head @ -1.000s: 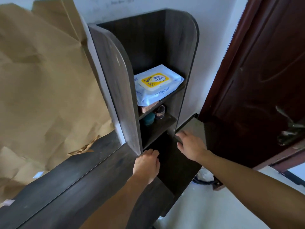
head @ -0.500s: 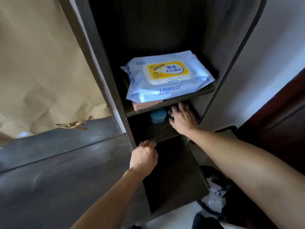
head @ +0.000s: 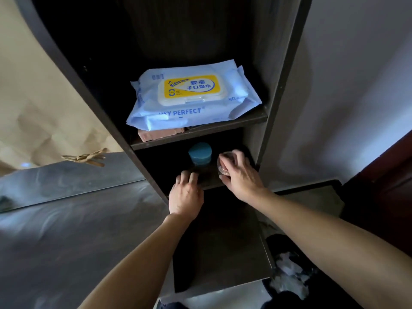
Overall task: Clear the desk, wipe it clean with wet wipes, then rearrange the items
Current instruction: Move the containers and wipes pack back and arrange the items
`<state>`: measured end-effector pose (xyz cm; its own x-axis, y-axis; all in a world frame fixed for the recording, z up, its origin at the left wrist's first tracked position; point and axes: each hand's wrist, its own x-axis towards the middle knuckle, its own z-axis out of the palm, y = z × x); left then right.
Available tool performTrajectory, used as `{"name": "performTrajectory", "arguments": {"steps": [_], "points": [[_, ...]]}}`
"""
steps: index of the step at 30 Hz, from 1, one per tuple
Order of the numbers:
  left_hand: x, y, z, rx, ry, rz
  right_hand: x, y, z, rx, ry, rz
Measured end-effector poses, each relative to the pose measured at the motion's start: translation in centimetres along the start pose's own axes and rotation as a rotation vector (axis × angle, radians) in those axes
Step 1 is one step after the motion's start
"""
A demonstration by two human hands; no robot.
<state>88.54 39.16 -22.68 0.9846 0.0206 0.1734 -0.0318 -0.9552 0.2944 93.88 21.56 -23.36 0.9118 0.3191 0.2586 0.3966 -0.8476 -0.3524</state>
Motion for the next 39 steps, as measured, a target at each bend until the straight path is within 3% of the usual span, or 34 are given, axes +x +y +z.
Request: {"name": "performTrajectory", "arguments": {"steps": [7, 17, 26, 32, 39], "points": [[5.3, 2.2, 2.2, 0.119, 0.116, -0.020, -5.1, 2.0, -0.6, 0.022, 0.000, -0.072], [7.5, 3.5, 4.4, -0.011, 0.109, -0.072, -7.1, 4.3, -1.8, 0.071, 0.045, -0.066], [2.3, 3.9, 0.8, -0.132, -0.015, -0.047, -9.8, 4.3, -2.6, 0.119, -0.090, -0.026], [-5.4, 0.6, -2.2, -0.072, -0.119, 0.014, -9.8, -0.3, -3.6, 0.067, -0.191, -0.031], [-14.5, -11.3, -7.3, 0.021, -0.140, -0.058, -9.1, -11.3, -0.3, 0.100, -0.283, -0.119]]}}
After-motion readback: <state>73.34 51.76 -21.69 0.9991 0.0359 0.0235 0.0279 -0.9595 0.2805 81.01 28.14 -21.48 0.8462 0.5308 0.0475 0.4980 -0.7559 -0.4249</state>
